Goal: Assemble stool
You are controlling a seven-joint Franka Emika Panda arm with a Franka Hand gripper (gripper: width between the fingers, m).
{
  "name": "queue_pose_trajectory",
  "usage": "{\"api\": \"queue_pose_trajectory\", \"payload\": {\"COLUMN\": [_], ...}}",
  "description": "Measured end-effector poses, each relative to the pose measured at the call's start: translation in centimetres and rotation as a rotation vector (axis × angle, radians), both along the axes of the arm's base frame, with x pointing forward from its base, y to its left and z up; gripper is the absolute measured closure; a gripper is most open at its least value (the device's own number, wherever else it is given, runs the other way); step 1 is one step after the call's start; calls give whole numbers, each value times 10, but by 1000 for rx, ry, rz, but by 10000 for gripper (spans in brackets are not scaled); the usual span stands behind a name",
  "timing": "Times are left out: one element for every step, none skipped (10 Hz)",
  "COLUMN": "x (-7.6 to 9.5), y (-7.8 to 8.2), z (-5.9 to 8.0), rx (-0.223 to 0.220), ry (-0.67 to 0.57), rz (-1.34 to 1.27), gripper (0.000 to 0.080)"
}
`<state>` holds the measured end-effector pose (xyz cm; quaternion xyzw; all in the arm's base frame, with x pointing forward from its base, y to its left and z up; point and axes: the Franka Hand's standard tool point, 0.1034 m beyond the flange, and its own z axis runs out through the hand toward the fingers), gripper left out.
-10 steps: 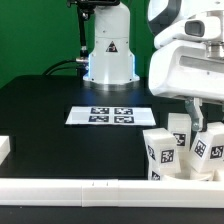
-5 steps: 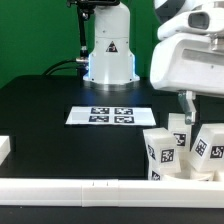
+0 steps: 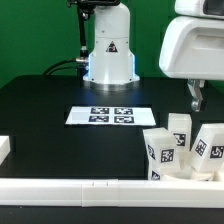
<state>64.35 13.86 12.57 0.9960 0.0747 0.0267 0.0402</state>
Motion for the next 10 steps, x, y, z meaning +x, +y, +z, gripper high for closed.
{"api": "queue_pose_trajectory", "payload": {"x": [-2,-5,-6,-5,-6,-6,-5,-5,-6,-8], "y": [-1,2,5,6,4,1,-1,-4,-6,-1], "z": [-2,-6,-10,-12,-11,-11,-11,-11,-12,-15], "rx": [-16,-42,-62,-91,-97,-109,-123,-137,-161,-201], "ry": [10,29,59,85,86,93,101,111,140,210], "rz": [55,150,295,449,492,552,608,678,772,932], "gripper": [151,151,151,151,151,151,151,151,151,151]}}
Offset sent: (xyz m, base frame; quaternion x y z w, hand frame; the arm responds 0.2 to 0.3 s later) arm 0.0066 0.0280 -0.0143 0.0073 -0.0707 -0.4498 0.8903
